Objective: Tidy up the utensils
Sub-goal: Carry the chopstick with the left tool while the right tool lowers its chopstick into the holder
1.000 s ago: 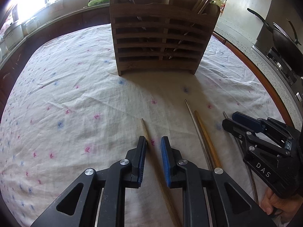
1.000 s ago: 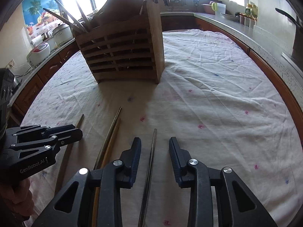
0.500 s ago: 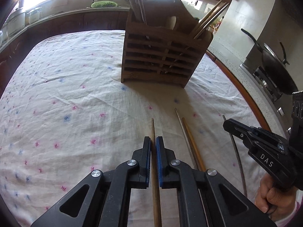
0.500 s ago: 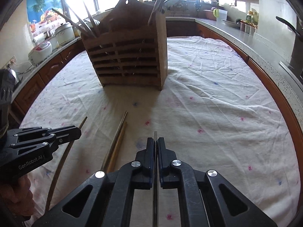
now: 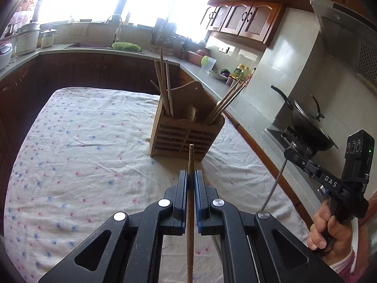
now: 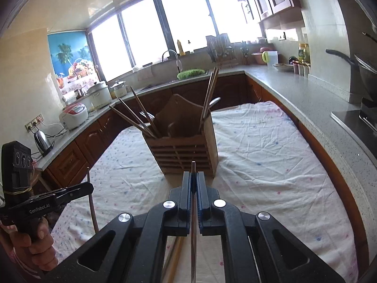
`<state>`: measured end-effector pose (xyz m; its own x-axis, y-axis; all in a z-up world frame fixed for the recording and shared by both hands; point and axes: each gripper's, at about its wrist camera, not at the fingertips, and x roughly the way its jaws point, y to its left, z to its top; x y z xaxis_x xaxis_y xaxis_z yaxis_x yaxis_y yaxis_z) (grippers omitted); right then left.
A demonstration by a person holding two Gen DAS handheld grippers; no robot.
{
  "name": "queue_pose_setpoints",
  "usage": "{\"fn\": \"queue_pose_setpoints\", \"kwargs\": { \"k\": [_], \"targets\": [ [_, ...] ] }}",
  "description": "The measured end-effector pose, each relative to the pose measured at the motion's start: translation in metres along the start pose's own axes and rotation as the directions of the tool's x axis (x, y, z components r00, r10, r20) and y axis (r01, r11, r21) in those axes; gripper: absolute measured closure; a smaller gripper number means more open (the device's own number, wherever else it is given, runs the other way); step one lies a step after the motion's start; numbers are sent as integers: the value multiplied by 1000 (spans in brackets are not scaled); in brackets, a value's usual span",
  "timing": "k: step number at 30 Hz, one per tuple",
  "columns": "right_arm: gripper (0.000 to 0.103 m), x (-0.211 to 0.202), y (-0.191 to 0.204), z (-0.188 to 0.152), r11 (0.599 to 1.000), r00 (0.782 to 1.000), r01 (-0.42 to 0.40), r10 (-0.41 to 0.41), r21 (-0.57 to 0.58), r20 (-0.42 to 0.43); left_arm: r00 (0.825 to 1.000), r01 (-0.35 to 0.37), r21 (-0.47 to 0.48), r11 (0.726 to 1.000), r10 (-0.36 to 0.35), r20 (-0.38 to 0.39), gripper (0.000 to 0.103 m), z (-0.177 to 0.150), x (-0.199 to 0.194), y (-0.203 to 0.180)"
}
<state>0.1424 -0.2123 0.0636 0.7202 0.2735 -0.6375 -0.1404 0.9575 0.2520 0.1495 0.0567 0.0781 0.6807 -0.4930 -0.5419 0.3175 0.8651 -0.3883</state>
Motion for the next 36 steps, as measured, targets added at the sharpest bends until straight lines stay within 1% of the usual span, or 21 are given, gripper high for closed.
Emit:
{"fn": "queue_pose_setpoints", "kwargs": {
  "k": [4, 7, 18, 25, 29, 36],
  "targets": [
    [99, -14, 5, 16, 1000, 998, -8, 8, -9, 55, 999, 24, -6, 1000, -24, 34, 99, 4, -15, 0],
    [99, -17, 7, 24, 1000, 997, -7, 8, -12, 82, 999, 22, -1, 1000, -22, 50, 99, 7, -20, 0],
    [99, -14, 10, 43, 1000, 993, -15, 16, -10, 118, 996, 3, 36, 999, -6, 94, 99, 23, -14, -9],
    [99, -9, 7, 59, 1000, 989, -16, 16, -5, 147, 991, -4, 48, 999, -3, 136, 99, 46, -9, -13],
    [99, -7, 6, 77, 1000, 983, -15, 15, -2, 182, 982, -13, 61, 998, 1, 187, 99, 66, -9, -16],
    [99, 3, -1, 121, 1000, 966, 2, -6, 14, 260, 957, -52, 89, 995, 24, 288, 99, 105, -4, -25]
  ]
}}
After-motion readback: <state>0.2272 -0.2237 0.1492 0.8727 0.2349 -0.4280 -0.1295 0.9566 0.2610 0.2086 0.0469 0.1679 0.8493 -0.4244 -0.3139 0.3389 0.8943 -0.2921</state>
